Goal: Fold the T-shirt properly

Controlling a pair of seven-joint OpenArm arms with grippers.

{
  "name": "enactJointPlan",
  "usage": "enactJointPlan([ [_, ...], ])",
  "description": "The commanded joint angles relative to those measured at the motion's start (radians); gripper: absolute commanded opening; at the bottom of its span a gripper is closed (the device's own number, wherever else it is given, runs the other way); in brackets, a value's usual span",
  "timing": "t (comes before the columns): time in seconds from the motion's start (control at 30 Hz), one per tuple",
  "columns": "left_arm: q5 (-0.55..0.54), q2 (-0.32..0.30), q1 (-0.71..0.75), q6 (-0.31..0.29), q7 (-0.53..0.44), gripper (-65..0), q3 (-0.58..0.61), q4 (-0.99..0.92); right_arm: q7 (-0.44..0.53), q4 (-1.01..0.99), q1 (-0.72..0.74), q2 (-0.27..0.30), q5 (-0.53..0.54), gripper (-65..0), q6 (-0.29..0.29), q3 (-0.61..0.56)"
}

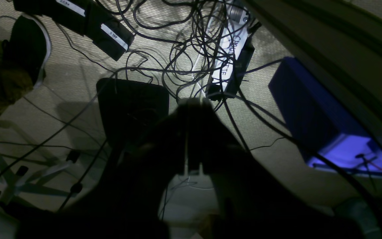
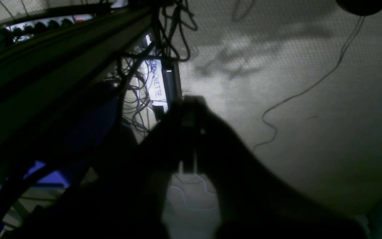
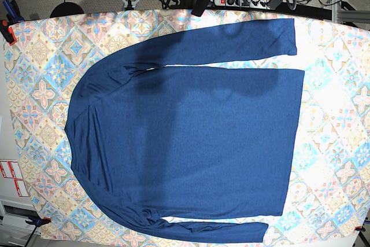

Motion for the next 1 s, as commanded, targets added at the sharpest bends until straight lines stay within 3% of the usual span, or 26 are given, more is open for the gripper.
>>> enactJointPlan([
  [0.0,0.003,0.001,0.005,0.0,-0.001,-65.0,0.002,0.004,0.004,0.0,-0.004,0.0,0.004,-64.8,0.002,-0.002],
  [0.97,0.007,-0.007,0.034,0.0,-0.002,-65.0,0.002,0.007,0.004,0.003,-0.042,0.017,0.003,-64.8,0.002,-0.003],
])
